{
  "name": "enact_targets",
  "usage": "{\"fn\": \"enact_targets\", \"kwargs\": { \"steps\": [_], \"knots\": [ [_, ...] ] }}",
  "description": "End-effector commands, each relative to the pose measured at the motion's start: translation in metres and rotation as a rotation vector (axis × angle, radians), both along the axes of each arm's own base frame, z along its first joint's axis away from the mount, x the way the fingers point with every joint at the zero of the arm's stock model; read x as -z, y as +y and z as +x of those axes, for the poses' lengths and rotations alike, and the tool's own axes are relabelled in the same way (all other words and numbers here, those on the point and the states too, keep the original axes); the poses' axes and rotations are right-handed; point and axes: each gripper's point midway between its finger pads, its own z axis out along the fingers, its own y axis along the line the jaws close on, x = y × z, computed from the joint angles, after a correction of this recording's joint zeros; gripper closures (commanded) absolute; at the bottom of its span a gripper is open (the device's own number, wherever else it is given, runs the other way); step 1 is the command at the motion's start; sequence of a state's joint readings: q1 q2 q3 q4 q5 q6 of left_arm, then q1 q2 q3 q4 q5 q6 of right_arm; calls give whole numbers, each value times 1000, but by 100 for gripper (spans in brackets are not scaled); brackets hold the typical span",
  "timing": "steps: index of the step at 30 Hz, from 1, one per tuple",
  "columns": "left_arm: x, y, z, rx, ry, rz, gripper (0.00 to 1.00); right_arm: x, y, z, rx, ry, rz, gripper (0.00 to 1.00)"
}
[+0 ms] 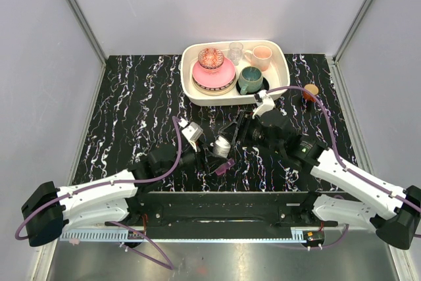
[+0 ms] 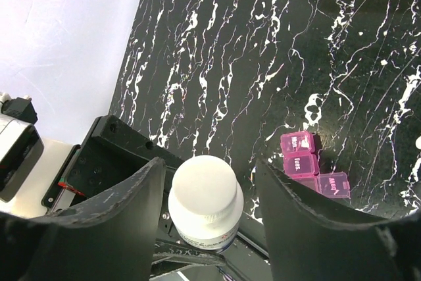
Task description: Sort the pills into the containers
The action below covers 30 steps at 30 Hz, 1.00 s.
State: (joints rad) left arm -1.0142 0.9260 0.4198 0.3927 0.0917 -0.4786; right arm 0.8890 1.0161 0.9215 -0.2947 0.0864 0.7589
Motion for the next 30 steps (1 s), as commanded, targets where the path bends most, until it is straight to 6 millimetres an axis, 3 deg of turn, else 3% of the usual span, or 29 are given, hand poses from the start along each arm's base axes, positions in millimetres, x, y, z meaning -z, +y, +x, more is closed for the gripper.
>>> {"fn": "enact_targets", "kwargs": {
  "steps": [1,5,8,12,15,19,20,23,24,25,30],
  "knots": [
    [-42,-6,7,-20,-59,-98,100,-14,10,0,-21,-30,45,34],
    [-44,-7,7,-18,-64,-101,100,-11,15,-4,-46,-23,40,34],
    [-45,-7,7,-18,-64,-101,100,-8,16,-5,-51,-21,38,45],
    [-45,-7,7,-18,-65,-102,100,-6,18,-7,-66,-15,36,42],
    [-44,-7,7,-18,-65,-99,100,-5,18,-7,-65,-14,37,52],
    [-43,-7,8,-21,-61,-99,100,-4,19,-9,-77,-10,34,55],
    [-43,-7,7,-20,-61,-99,100,-5,20,-9,-80,-13,36,58],
    [-44,-7,6,-12,-62,-104,100,-3,19,-12,-94,-18,31,91],
    [-44,-8,5,-8,-60,-105,100,-4,19,-12,-100,-21,32,96],
    [-44,-7,4,-5,-60,-108,100,-6,19,-15,-123,-38,25,100],
    [-49,-6,-12,72,-82,-150,100,-10,25,-33,-268,-95,18,100]
  ]
}}
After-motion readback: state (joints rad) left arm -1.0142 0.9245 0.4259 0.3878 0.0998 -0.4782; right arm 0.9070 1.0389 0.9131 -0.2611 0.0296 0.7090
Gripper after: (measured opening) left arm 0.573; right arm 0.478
